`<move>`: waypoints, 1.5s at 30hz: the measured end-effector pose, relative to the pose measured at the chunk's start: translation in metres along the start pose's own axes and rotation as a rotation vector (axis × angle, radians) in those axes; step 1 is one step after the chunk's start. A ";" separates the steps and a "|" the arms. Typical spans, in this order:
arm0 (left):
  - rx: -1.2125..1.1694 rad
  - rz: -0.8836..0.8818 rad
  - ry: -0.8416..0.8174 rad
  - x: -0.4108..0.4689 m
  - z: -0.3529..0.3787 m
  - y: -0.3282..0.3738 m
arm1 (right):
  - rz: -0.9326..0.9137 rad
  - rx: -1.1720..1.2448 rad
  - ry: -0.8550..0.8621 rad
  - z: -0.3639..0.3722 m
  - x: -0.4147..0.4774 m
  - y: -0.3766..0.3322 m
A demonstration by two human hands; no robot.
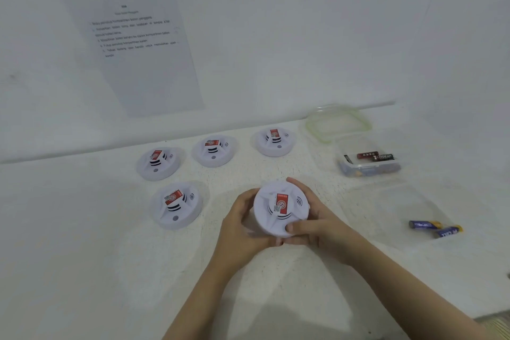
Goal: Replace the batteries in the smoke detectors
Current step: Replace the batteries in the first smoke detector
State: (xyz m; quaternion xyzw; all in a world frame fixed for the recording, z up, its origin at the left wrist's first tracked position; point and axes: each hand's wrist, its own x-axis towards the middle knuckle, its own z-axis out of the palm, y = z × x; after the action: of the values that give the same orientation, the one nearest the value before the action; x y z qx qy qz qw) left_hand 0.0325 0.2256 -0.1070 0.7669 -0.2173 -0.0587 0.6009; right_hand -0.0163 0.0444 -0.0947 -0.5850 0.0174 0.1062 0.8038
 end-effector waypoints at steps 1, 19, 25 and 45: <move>0.012 0.001 0.000 0.000 0.000 -0.001 | -0.005 0.004 0.000 -0.001 0.000 0.002; 0.046 0.009 0.021 0.001 0.002 -0.007 | -0.094 -0.117 0.017 -0.007 0.003 0.011; 0.064 0.011 0.030 0.001 0.001 -0.010 | -0.114 -0.180 0.020 -0.010 0.005 0.014; 0.027 0.008 -0.045 -0.001 -0.005 -0.007 | -0.096 -0.157 0.006 -0.009 0.002 0.012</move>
State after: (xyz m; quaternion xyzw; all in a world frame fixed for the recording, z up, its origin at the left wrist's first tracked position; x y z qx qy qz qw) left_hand 0.0351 0.2317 -0.1126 0.7726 -0.2345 -0.0707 0.5857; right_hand -0.0157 0.0393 -0.1088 -0.6467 -0.0166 0.0667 0.7596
